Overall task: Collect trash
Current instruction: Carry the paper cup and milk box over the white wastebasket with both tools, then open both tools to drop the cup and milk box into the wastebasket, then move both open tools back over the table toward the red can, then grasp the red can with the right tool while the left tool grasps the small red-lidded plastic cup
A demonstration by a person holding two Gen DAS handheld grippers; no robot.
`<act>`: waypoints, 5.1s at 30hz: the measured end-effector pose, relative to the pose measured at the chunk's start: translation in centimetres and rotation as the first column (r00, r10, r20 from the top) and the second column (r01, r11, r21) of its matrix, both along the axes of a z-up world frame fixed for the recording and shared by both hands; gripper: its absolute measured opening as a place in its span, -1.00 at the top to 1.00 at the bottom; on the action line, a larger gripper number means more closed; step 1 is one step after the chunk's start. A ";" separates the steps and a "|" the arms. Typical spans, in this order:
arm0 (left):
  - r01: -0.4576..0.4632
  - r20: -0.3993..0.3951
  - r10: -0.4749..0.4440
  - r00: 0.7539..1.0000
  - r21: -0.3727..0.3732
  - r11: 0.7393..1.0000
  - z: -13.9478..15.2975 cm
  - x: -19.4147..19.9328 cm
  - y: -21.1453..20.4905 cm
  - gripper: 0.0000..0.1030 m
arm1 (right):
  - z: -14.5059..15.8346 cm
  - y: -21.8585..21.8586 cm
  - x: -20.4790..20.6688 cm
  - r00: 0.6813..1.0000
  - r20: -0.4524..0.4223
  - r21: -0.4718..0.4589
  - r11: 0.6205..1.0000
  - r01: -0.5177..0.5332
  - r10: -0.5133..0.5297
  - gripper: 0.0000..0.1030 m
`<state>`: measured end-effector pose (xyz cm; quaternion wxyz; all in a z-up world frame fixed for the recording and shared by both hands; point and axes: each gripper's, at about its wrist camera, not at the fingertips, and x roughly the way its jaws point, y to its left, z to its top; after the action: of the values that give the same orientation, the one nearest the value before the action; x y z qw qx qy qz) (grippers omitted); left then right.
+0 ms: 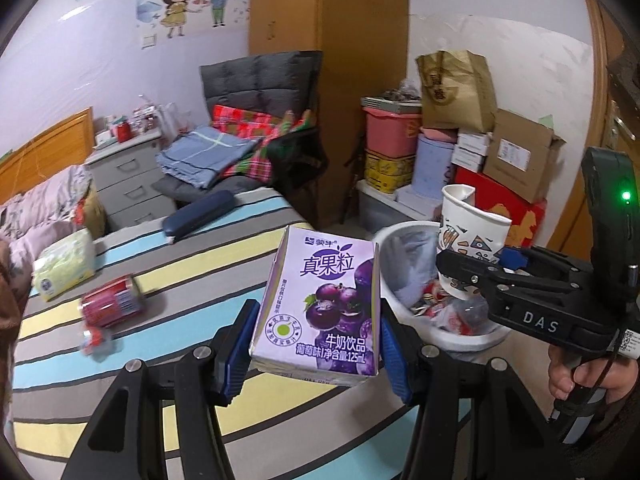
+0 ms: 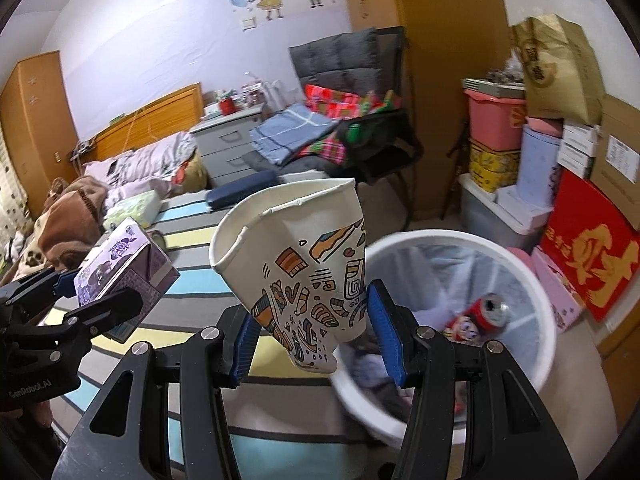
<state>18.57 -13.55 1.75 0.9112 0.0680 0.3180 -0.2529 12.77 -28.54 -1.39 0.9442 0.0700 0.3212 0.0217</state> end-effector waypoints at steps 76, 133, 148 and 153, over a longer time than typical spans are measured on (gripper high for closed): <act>-0.164 -0.042 0.162 0.986 -0.028 0.986 -1.5 1.8 3.1 -0.30 | -1.6 -0.4 1.8 0.998 -0.038 -0.004 0.999 -0.047 0.047 -0.30; -0.564 -0.205 0.576 0.791 0.118 0.817 -10.0 12.7 28.4 -0.31 | -2.4 21.0 16.4 0.747 -0.092 -0.024 0.749 -0.663 0.658 -0.30; -0.584 -0.243 0.565 0.789 -0.010 0.812 -8.9 12.6 30.5 -0.31 | -4.4 25.0 16.6 0.601 -0.253 -0.153 0.582 -0.799 0.758 -0.30; -0.572 -0.276 0.549 0.789 -0.001 0.820 -10.0 14.0 30.2 -0.31 | -4.8 25.2 17.2 0.619 -0.262 -0.119 0.612 -0.782 0.740 -0.30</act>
<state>32.57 16.68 -8.29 0.8965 -0.1024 0.4309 0.0090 29.98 -3.33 -6.16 0.8114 -0.1773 0.4077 0.3794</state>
